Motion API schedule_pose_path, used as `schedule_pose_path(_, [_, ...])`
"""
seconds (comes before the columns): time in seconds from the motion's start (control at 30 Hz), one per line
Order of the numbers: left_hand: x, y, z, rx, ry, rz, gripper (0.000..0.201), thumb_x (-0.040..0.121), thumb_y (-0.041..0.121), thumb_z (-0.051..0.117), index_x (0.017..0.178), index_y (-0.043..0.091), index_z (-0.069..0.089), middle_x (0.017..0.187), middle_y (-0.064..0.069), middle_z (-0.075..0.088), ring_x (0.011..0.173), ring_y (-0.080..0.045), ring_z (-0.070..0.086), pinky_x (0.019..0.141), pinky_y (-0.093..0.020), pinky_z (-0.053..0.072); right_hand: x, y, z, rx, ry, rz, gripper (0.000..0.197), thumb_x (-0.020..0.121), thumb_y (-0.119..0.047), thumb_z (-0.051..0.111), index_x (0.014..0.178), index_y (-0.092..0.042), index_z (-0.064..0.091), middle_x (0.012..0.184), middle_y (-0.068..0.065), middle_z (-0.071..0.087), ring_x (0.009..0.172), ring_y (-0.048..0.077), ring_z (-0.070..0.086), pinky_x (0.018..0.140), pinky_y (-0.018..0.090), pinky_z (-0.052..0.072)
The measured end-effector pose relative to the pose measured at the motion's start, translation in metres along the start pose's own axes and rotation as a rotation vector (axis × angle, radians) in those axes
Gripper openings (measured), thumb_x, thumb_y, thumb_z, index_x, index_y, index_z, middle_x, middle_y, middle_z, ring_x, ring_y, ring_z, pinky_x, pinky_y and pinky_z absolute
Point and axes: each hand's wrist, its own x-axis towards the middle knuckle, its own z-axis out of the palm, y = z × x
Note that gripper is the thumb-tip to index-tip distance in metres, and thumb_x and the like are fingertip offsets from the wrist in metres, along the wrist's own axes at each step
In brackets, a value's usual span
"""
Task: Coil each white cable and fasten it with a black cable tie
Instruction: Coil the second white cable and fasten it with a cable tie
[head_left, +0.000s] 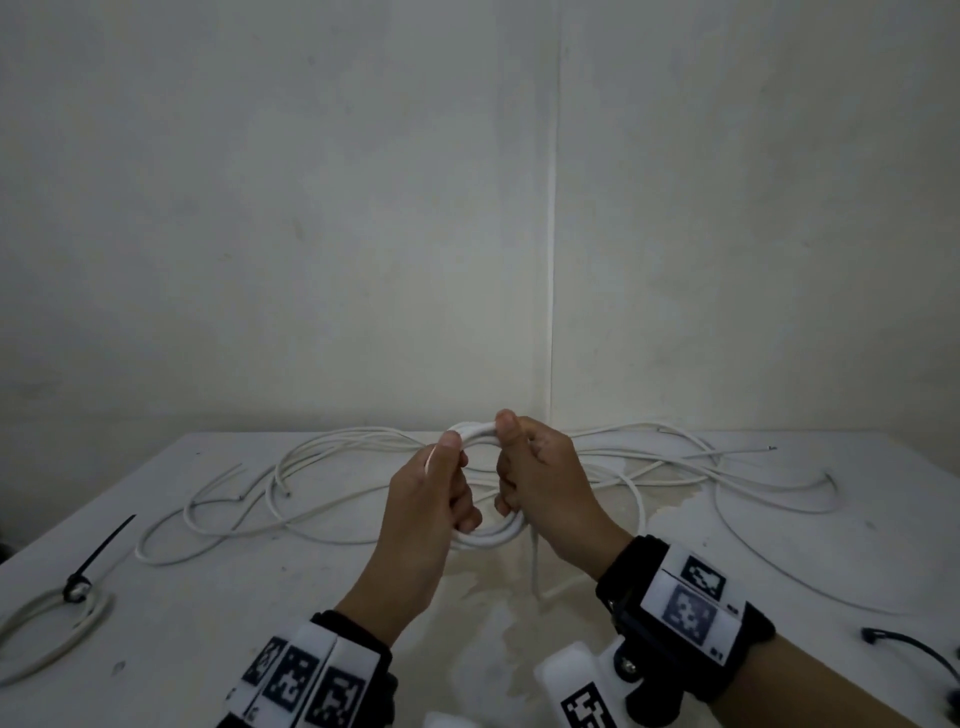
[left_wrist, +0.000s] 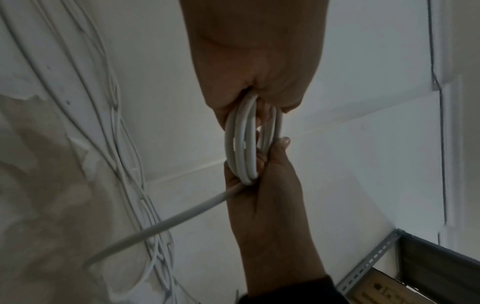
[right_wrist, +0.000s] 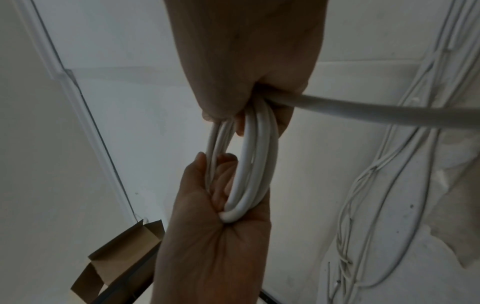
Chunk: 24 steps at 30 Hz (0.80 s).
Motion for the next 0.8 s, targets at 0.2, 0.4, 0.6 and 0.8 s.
schedule_pose_path(0.2, [0.017,0.008,-0.021,-0.191,0.148,0.025,0.034,0.097,0.023,0.039,0.064,0.015,0.039,0.042,0.010,0.026,0.034,-0.004,0.022,0.034,-0.015,0.024,-0.007,0.020,-0.013,-0.203,-0.103,-0.056,0.022,0.097,-0.029,0.040,0.115,-0.025,0.052,0.057,-0.004,0.052,0.044,0.008,0.047,0.044,0.021,0.038])
schedule_pose_path(0.4, [0.037,0.020,-0.063,-0.303,0.308,0.044,0.035,0.097,0.028,0.039,0.063,0.017,0.036,0.039,0.012,0.023,0.033,-0.003,0.021,0.034,-0.013,0.021,-0.002,0.037,-0.042,-0.659,0.028,-0.348,0.028,0.089,-0.033,0.041,0.103,-0.019,0.061,0.071,-0.010,0.059,0.072,0.007,0.051,0.064,0.015,0.037])
schedule_pose_path(0.6, [0.039,0.027,-0.084,-0.311,0.368,0.067,0.035,0.097,0.026,0.040,0.063,0.017,0.035,0.038,0.011,0.022,0.033,-0.004,0.021,0.035,-0.014,0.021,0.031,0.035,-0.073,-0.876,0.017,-0.391,0.023,0.095,-0.019,0.047,0.112,-0.010,0.059,0.085,-0.007,0.062,0.075,0.013,0.056,0.068,0.015,0.033])
schedule_pose_path(0.8, [0.040,0.024,-0.086,-0.237,0.406,0.065,0.037,0.096,0.027,0.040,0.061,0.018,0.031,0.038,0.011,0.022,0.034,-0.005,0.020,0.035,-0.015,0.023,0.042,0.049,-0.065,-1.233,-0.106,-0.661,0.003,0.081,-0.014,0.055,0.084,-0.015,0.055,0.067,0.002,0.058,0.056,0.021,0.058,0.046,0.027,0.039])
